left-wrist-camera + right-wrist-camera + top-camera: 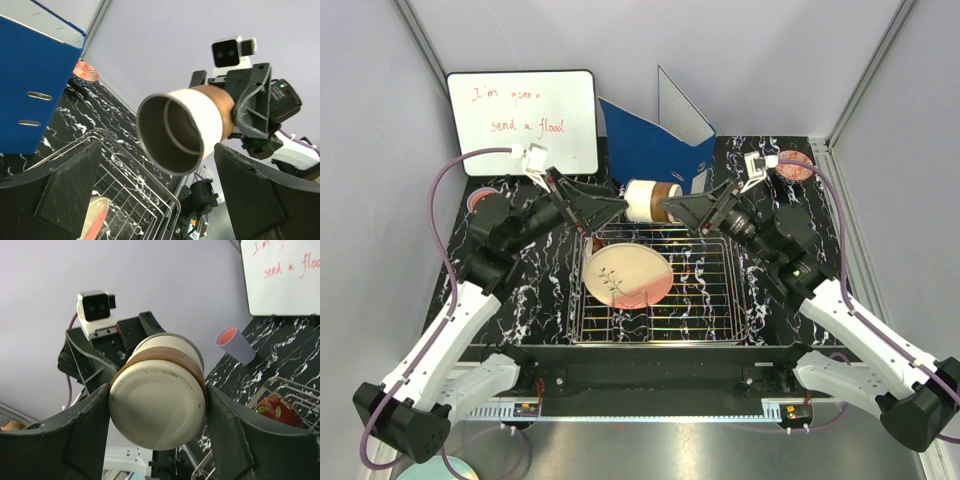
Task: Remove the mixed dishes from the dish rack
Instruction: Pick up the cup from the dish rack, then place the cup at the center of the board.
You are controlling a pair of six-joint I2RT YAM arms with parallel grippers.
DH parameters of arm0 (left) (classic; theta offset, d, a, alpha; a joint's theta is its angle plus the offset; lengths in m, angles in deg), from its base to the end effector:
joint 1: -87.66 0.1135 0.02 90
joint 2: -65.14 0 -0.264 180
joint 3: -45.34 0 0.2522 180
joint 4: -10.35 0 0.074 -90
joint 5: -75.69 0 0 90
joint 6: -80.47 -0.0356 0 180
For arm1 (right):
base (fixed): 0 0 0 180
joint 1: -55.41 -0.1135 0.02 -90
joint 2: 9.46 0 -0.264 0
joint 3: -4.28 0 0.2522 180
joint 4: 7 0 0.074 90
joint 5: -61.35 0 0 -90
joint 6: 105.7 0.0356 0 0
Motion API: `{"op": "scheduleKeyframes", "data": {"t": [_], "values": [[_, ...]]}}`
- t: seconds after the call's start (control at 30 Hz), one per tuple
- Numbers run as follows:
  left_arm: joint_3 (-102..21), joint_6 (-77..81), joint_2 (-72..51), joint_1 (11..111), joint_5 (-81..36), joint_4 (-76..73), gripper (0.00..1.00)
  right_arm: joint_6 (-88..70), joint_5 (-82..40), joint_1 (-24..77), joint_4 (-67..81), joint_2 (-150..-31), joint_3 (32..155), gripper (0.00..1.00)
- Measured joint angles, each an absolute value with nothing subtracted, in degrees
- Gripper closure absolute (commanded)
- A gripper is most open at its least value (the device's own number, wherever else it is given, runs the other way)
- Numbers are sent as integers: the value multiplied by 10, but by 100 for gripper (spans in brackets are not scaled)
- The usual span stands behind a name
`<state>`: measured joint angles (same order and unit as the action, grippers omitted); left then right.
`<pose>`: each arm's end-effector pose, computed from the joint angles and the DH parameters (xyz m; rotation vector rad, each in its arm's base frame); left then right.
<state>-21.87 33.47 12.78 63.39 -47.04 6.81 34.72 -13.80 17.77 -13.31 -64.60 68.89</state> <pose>0.1785 -0.1016 0.4076 0.2783 1.5248 -1.3426 0.1704 0.1429 0.4011 -0.0861 1.4565 1.4557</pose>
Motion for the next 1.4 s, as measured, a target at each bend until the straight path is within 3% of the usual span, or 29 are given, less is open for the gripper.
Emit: {"op": "scheduleKeyframes", "data": {"t": [0.23, 0.47, 0.5, 0.6, 0.63, 0.7, 0.73, 0.83, 1.0, 1.2, 1.4], "values": [[-218, 380, 110, 634, -503, 127, 2, 360, -106, 178, -151, -681, 689, 100], [-195, 463, 70, 625, -583, 261, 12, 382, -76, 178, -214, -724, 689, 100], [-190, 473, 62, 622, -594, 272, 21, 387, -70, 178, -224, -735, 689, 100], [-180, 489, 47, 611, -616, 286, 65, 398, -60, 178, -242, -764, 689, 100], [-178, 493, 47, 610, -619, 286, 100, 401, -59, 178, -243, -768, 689, 95], [-178, 483, 47, 612, -617, 264, 100, 407, -49, 177, -252, -767, 690, 67], [-182, 483, 49, 612, -625, 259, 100, 411, -43, 178, -250, -766, 689, 41], [-207, 444, 75, 606, -617, 182, 100, 403, -41, 173, -234, -746, 689, 16], [-289, 332, 98, 614, -519, -30, 100, 324, -125, 174, -101, -682, 704, 11], [-405, 252, 75, 675, -223, -312, 100, 248, -285, 178, 89, -646, 767, 11], [-388, 231, 64, 740, 31, -503, 100, 208, -382, 178, 233, -676, 790, 10]]}}
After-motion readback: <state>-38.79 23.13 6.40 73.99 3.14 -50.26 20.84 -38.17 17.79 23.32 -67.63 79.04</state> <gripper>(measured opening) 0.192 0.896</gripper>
